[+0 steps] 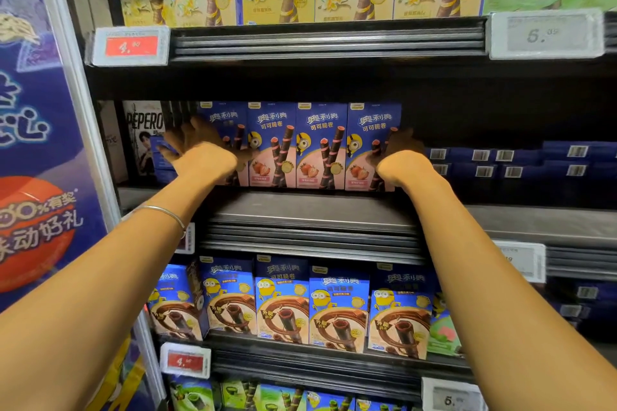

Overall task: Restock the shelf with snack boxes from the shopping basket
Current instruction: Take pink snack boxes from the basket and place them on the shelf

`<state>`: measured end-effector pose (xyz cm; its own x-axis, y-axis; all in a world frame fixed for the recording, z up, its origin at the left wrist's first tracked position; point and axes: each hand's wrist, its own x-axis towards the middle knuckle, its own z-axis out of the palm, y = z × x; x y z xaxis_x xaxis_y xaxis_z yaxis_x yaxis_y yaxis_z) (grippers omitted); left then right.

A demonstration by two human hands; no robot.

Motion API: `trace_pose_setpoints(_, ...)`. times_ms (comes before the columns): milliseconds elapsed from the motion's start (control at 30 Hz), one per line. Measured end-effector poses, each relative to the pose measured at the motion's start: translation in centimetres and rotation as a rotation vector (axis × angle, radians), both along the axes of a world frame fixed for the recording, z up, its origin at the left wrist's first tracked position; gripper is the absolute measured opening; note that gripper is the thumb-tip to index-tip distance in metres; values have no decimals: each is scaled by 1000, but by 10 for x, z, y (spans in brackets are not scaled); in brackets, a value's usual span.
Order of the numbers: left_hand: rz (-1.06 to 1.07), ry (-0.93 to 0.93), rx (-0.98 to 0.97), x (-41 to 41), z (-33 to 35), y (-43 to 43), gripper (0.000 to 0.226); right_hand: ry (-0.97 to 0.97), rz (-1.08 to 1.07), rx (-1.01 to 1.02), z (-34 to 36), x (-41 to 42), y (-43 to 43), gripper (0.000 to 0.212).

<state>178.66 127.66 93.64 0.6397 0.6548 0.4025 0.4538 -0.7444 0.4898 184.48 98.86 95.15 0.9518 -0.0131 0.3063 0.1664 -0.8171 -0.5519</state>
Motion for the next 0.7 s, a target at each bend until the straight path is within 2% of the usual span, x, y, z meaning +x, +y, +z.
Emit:
trace_pose_setpoints(133, -2, 38, 1, -1, -3, 3, 127, -4, -6, 10, -1, 2, -1, 76)
trace_pose_setpoints(267, -11, 9, 33, -4, -8, 7, 141, -8, -1, 6, -2, 4, -4, 72)
trace_pose_setpoints(700, -14, -113, 7, -8, -1, -12, 145, -39, 38, -84, -1, 4, -10, 56)
